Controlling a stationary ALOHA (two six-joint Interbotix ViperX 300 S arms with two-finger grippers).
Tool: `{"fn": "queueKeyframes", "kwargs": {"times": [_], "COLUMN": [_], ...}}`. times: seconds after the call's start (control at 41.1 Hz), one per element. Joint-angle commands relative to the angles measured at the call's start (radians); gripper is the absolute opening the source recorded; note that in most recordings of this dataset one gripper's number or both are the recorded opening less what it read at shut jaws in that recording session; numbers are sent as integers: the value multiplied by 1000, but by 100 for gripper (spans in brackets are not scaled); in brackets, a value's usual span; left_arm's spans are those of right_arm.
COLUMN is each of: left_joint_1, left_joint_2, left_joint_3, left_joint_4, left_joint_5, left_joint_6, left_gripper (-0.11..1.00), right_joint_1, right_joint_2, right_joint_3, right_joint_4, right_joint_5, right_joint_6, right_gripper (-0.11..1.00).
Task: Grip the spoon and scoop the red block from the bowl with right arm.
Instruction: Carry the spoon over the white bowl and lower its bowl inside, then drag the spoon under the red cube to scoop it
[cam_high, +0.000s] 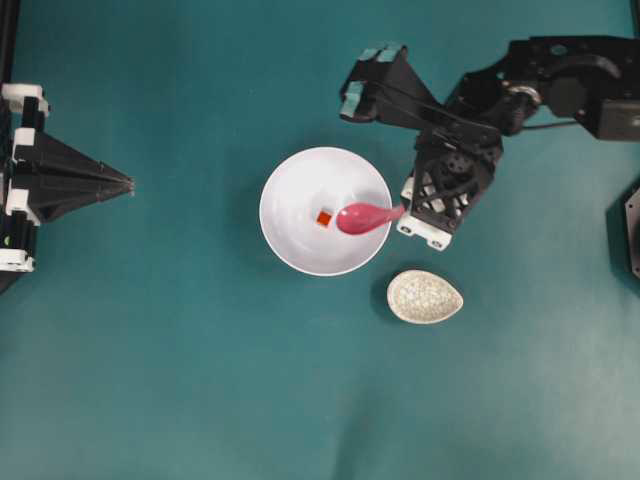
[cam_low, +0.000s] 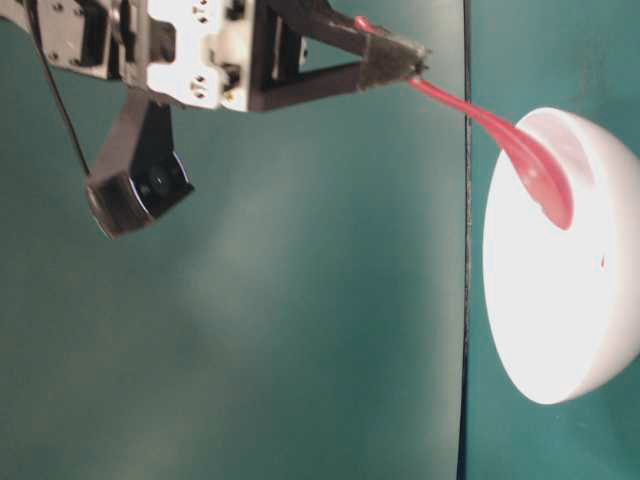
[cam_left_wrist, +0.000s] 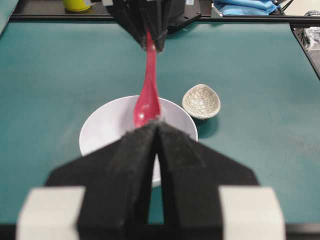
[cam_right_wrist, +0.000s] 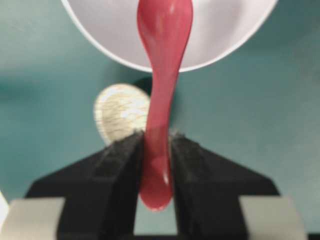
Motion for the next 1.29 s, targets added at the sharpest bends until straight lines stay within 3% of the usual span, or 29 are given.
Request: {"fn": "queueKeyframes", "kwargs": {"times": [0.0,0.389,1.265], "left_joint_1": [0,0,0], "left_joint_2": [3,3,5], "left_joint_3": [-29,-29,-28], "left_joint_4": [2,2,2], "left_joint_5": [-5,-9,-3], "left_joint_6": [0,0,15], "left_gripper": [0,0,0], "right_joint_1": [15,29,46], "right_joint_2": [11,75,107], "right_joint_3": [-44,-51,-52], "right_joint_4": [-26,-48,-46], "right_joint_5": [3,-44,-199], "right_joint_6": [2,-6,-6], "right_gripper": [24,24,22]}}
